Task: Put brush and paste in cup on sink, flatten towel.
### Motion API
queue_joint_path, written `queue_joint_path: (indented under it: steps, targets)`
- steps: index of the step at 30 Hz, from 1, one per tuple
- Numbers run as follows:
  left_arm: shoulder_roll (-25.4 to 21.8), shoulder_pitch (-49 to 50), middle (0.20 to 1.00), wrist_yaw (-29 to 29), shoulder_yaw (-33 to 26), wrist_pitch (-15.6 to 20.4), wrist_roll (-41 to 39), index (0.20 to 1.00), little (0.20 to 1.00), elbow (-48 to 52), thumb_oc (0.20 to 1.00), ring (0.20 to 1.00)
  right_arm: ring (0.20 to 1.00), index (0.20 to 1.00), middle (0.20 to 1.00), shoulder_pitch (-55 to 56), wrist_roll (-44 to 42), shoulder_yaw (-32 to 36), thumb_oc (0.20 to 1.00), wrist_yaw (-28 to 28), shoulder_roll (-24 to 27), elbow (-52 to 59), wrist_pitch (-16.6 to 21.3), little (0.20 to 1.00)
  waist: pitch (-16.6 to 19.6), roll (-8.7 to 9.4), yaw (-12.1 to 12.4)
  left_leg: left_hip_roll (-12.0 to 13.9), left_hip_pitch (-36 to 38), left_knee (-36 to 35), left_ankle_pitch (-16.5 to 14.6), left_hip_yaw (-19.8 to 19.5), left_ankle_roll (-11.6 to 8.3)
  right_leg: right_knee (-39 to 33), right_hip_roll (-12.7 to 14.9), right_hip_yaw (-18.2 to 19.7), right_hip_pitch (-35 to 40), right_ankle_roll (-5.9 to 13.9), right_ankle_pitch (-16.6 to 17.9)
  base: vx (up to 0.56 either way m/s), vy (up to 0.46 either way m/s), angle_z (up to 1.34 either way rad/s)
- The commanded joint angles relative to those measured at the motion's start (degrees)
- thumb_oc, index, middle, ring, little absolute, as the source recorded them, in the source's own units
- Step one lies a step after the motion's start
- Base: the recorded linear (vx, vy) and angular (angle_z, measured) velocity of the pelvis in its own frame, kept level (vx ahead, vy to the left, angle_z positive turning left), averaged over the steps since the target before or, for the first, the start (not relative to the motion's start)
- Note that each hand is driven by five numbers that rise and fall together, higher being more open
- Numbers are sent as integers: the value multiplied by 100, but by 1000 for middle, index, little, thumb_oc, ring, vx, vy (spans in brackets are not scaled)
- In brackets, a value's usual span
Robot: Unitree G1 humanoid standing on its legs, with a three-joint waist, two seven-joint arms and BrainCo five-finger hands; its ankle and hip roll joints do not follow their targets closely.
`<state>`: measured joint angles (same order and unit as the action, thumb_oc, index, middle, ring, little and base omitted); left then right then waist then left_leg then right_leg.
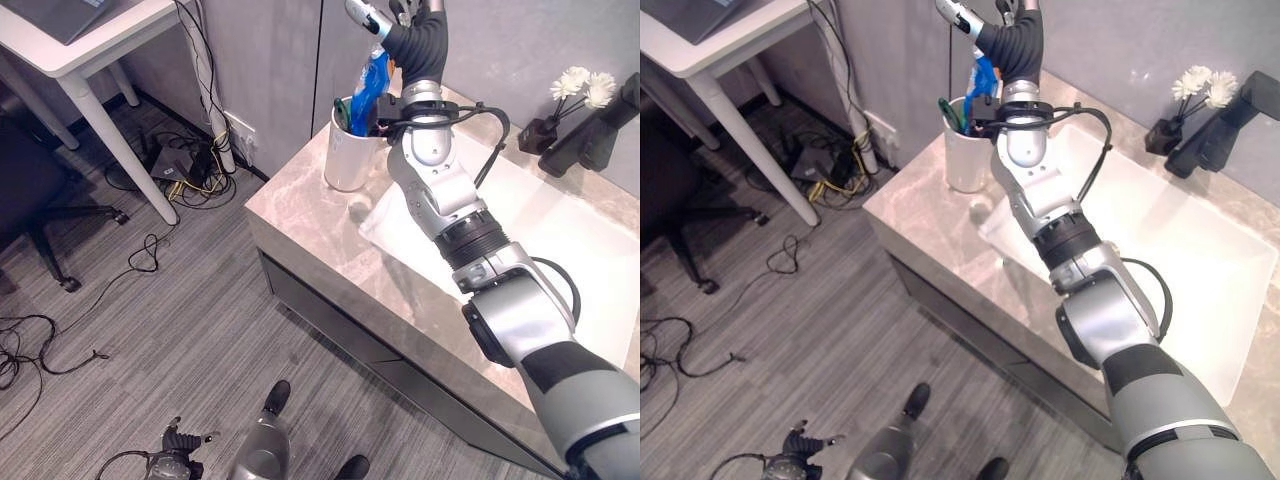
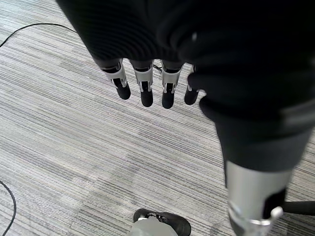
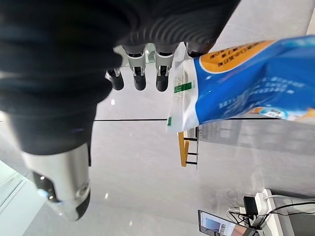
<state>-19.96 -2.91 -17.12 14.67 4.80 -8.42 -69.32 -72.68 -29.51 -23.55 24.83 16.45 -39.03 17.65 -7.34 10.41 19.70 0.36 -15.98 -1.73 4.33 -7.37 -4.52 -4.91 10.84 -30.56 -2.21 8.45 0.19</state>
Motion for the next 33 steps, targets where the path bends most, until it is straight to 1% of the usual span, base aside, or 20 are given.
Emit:
queue_joint_path:
  steps: [1,8,12,13,15,16,18,20,21,22,23,24,25,26,27,28,30,31,32,33]
  targets:
    - [-136,-202,1000,-61,67,-5,159,1000,1000,-393,1000,1000,1000,1000,1000,-53,239,85,1000,82,183,184,242,1000,39,54,69,-105,70,-327,-22,-70,126,-9,438,156,471,465,971,0,0,0]
    - [-58,-187,1000,23,59,-96,381,1000,1000,-534,1000,1000,1000,1000,1000,122,566,452,1000,335,500,605,232,1000,190,-30,-29,-89,239,-327,-51,9,115,-9,421,222,601,440,955,0,0,0]
    - [2,-100,1000,98,60,-170,592,1000,1000,-594,1000,1000,1000,1000,1000,366,732,736,1000,390,938,1144,209,1000,332,-113,-174,-25,375,-327,-71,87,91,-9,406,271,703,413,879,-5,6,-1]
    - [54,-66,1000,140,56,-196,674,1000,1000,-606,1000,1000,1000,1000,1000,549,796,949,1000,406,1158,1442,236,1000,388,-172,-254,16,448,-327,-87,182,84,-9,392,340,717,394,798,-22,36,-11]
    - [101,-7,1000,172,-2,-207,721,1000,1000,-613,1000,1000,1000,1000,1000,835,863,1177,1000,402,1377,1788,270,1000,462,-249,-367,75,539,-327,-109,316,77,-9,387,438,698,380,711,-41,47,-25]
    - [176,62,1000,208,-55,-205,750,1000,1000,-578,1000,1000,1000,1000,1000,1157,948,1429,1000,398,1572,2129,317,1000,547,-334,-519,144,627,-327,-117,476,87,-9,378,564,657,363,612,-43,44,-43]
    - [240,109,1000,259,-104,-198,773,1000,1000,-551,1000,1000,1000,1000,1000,1489,1008,1635,1000,338,1737,2430,374,1000,614,-404,-674,191,712,-327,-132,609,87,-9,368,669,638,347,554,-18,33,-49]
    - [322,182,1000,322,-161,-161,812,1000,1000,-449,1000,1000,1000,1000,1000,2030,1143,1928,1000,206,2094,2851,402,1000,676,-469,-872,263,877,-327,-191,775,74,-9,326,820,660,323,453,-2,4,-59]
    - [350,205,1000,365,-166,-145,804,1000,1000,-378,1000,1000,1000,1000,1000,2306,1224,2061,1000,171,2182,3156,426,1000,703,-496,-958,288,910,-327,-180,835,77,-9,314,877,645,307,440,-28,-7,-50]
    - [396,252,1000,446,-193,-122,814,1000,1000,-289,1000,1000,1000,1000,1000,2694,1463,2250,1000,63,2459,3388,395,1000,714,-524,-1073,320,985,-327,-197,908,75,-9,291,946,654,301,420,-32,-10,-32]
    - [408,294,1000,482,-235,-94,821,1000,1000,-222,1000,1000,1000,1000,1000,3075,1676,2444,1000,55,2623,3649,367,1000,732,-551,-1160,349,1041,-327,-211,957,74,-9,276,1000,662,294,398,-18,-27,-34]
    - [424,343,1000,575,-291,-70,844,1000,1000,-91,1000,1000,1000,1000,1000,3547,2136,2753,1000,107,2969,3854,291,1000,760,-587,-1277,380,1085,-327,-225,1007,65,-9,253,1053,662,293,367,-16,-28,-34]
    - [425,375,1000,606,-312,-34,891,1000,1000,-61,1000,1000,1000,1000,1000,3915,2379,2989,1000,115,3098,4008,267,1000,778,-611,-1363,406,1119,-327,-236,1041,64,-9,245,1088,659,286,356,-16,-37,-40]
    - [458,428,1000,710,-362,2,913,1000,1000,18,1000,1000,1000,1000,1000,4503,2710,3362,1000,55,3428,4036,172,1000,799,-648,-1535,434,1182,-327,-253,1109,74,-9,219,1178,648,283,347,-19,-47,-32]
    - [500,480,1000,789,-372,26,921,1000,1000,27,1000,1000,1000,1000,1000,5117,2572,3793,1000,13,3339,3993,210,1000,833,-681,-1706,469,1239,-327,-267,1207,81,-9,202,1275,621,270,339,-12,-53,-35]
    - [517,500,1000,804,-360,49,935,1000,1000,42,1000,1000,1000,1000,1000,5353,2537,3906,1000,-19,3256,3897,206,1000,848,-696,-1757,479,1274,-327,-280,1232,90,-9,196,1327,616,258,337,0,-48,-51]
    - [575,517,1000,836,-467,87,924,1000,1000,98,1000,1000,1000,1000,1000,6114,2505,4266,1000,-150,3060,3670,148,1000,828,-746,-1952,521,1417,-327,-340,1351,87,-9,156,1483,636,234,299,11,-48,-63]
    - [591,530,1000,861,-520,99,909,1000,1000,129,1000,1000,1000,1000,1000,6437,2452,4401,1000,-243,2960,3587,114,1000,828,-765,-2037,530,1429,-327,-319,1389,93,-6,141,1547,596,219,316,-2,-41,-44]
    - [619,538,1000,867,-530,103,879,1000,1000,131,1000,1000,1000,1000,1000,6608,2355,4469,1000,-251,2754,3526,129,1000,840,-787,-2072,545,1459,-327,-328,1429,93,-4,131,1591,585,206,308,-9,-14,-30]
    - [607,544,1000,868,-522,105,878,1000,1000,130,1000,1000,1000,1000,1000,6634,2353,4485,1000,-256,2738,3541,129,1000,845,-777,-2057,548,1465,-327,-332,1437,91,-4,129,1600,586,204,307,16,-36,-25]
